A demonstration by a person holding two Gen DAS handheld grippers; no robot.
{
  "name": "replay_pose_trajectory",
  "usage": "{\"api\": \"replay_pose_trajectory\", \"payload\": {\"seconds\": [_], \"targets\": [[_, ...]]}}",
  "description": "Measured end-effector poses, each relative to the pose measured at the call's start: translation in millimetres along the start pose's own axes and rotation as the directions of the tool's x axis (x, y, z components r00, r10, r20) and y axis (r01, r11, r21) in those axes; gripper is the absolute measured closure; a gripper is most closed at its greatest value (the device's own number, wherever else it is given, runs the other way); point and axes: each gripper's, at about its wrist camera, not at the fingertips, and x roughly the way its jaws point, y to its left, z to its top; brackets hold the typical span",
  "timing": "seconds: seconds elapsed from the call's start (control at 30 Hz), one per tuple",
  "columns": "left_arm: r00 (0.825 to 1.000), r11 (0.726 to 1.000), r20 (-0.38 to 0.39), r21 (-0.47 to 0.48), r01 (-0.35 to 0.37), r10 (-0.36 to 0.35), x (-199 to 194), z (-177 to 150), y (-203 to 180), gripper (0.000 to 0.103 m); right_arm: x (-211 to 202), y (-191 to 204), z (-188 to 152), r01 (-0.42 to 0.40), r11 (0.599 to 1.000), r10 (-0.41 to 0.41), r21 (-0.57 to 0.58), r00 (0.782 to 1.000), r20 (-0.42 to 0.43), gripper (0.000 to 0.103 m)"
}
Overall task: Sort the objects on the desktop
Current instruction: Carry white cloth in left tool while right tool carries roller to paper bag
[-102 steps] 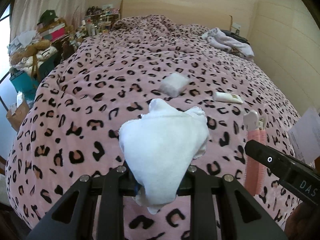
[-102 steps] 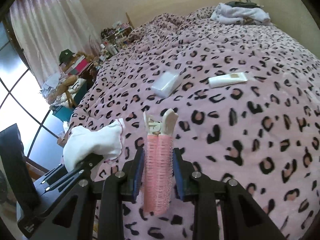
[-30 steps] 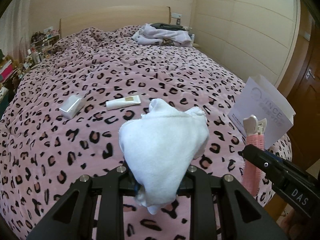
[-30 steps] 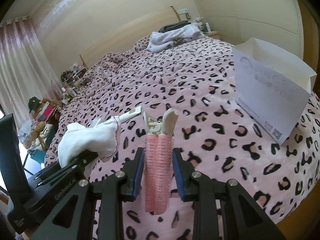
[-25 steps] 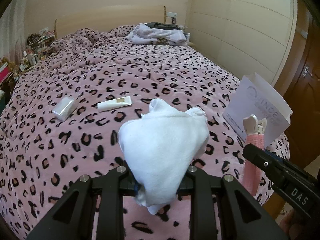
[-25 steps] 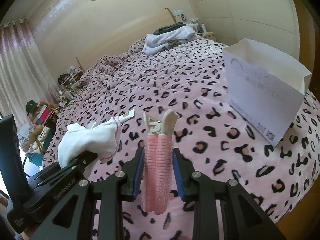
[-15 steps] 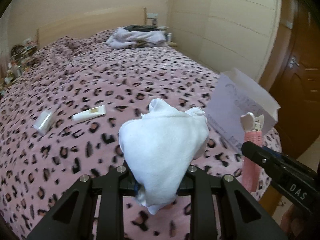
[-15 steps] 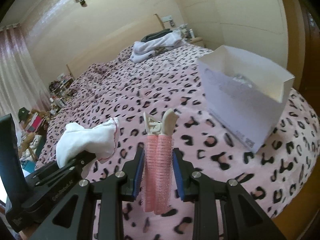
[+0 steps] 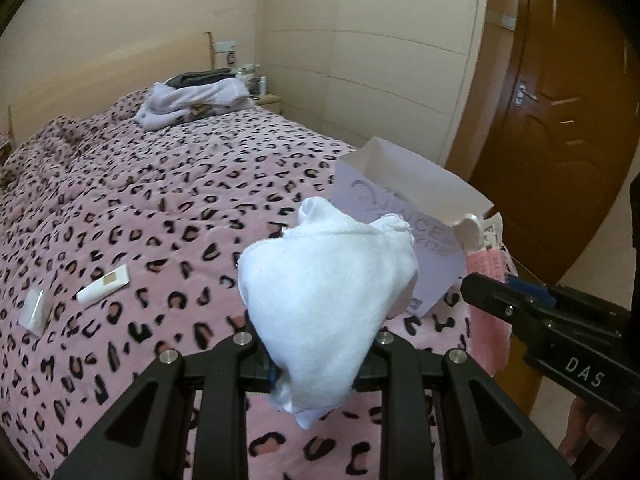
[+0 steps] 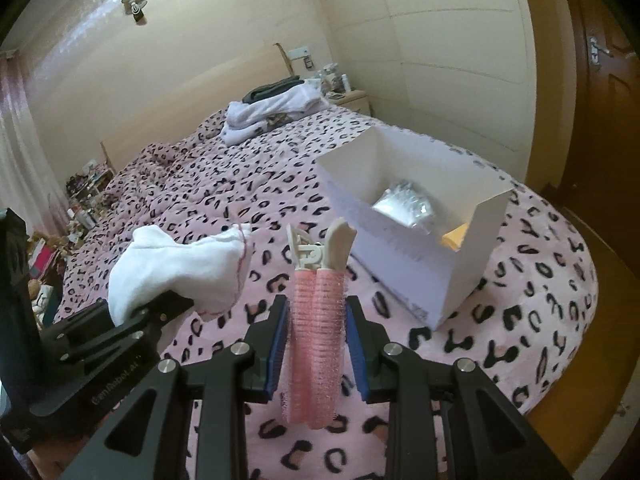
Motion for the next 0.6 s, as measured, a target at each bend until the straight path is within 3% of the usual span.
{"api": "replay_pose_trajectory", "payload": {"seconds": [0.6], "targets": [[0.999,0.998,0.006,0.033,0.053,-0.053,14,22,-28,0.078,-3,-24,16,0.036,0.999,-0.037,0.022,0.999,0.034,0.075]]}}
